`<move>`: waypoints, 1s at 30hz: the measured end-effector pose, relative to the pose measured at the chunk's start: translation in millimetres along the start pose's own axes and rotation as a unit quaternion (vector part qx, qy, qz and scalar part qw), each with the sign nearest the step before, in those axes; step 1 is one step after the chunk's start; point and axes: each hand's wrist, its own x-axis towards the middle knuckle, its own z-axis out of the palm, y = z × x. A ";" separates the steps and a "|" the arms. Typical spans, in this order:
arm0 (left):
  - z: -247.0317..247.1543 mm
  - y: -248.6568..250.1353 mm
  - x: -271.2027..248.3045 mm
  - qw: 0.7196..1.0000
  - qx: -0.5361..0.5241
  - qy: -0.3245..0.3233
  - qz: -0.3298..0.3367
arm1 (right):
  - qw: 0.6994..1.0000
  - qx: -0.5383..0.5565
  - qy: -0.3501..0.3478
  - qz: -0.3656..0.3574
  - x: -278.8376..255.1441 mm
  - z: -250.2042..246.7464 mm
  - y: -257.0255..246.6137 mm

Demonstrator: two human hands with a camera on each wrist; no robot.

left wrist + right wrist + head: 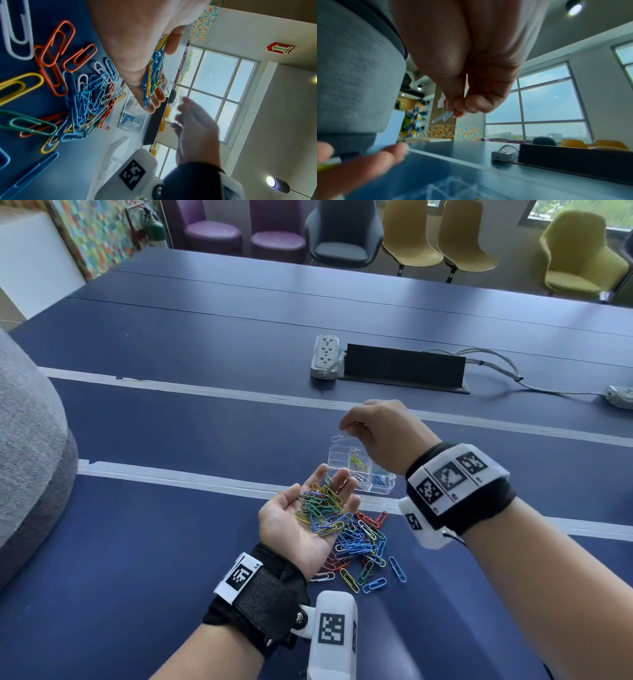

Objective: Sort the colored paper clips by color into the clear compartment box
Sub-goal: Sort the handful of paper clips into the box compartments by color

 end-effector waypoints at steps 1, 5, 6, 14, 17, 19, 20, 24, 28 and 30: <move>-0.6 0.5 0.6 1.000 0.000 -0.001 0.001 | 0.999 -0.019 -0.022 0.034 3.5 -0.3 3.7; -2.7 3.0 2.0 1.000 0.003 -0.002 0.006 | 0.989 -0.083 -0.096 0.076 11.0 6.1 6.6; -3.6 4.0 2.0 1.000 0.003 0.000 0.007 | 0.986 -0.099 -0.107 0.078 11.2 8.8 7.2; -8.4 7.9 3.0 1.000 -0.004 -0.001 0.009 | 0.961 -0.194 -0.183 0.069 -4.4 12.5 4.1; -7.0 5.5 3.6 1.000 -0.002 0.001 0.007 | 0.957 -0.210 -0.189 0.072 -8.5 13.0 3.3; -5.3 4.5 3.2 1.000 -0.001 0.002 0.006 | 0.957 -0.209 -0.185 0.074 -10.6 14.7 3.8; -4.4 4.3 2.8 1.000 -0.002 0.002 0.006 | 0.958 -0.211 -0.179 0.074 -11.4 15.5 4.3; -1.8 5.0 -0.1 1.000 -0.001 0.004 0.007 | 0.965 -0.185 -0.166 0.079 -14.5 15.5 6.4; 0.1 6.4 -2.5 1.000 -0.002 0.006 0.010 | 0.992 -0.055 -0.105 0.033 -26.3 4.4 -0.9; 0.6 7.8 -2.3 1.000 -0.004 0.002 0.013 | 0.994 0.017 -0.106 -0.010 -36.5 -2.0 -11.7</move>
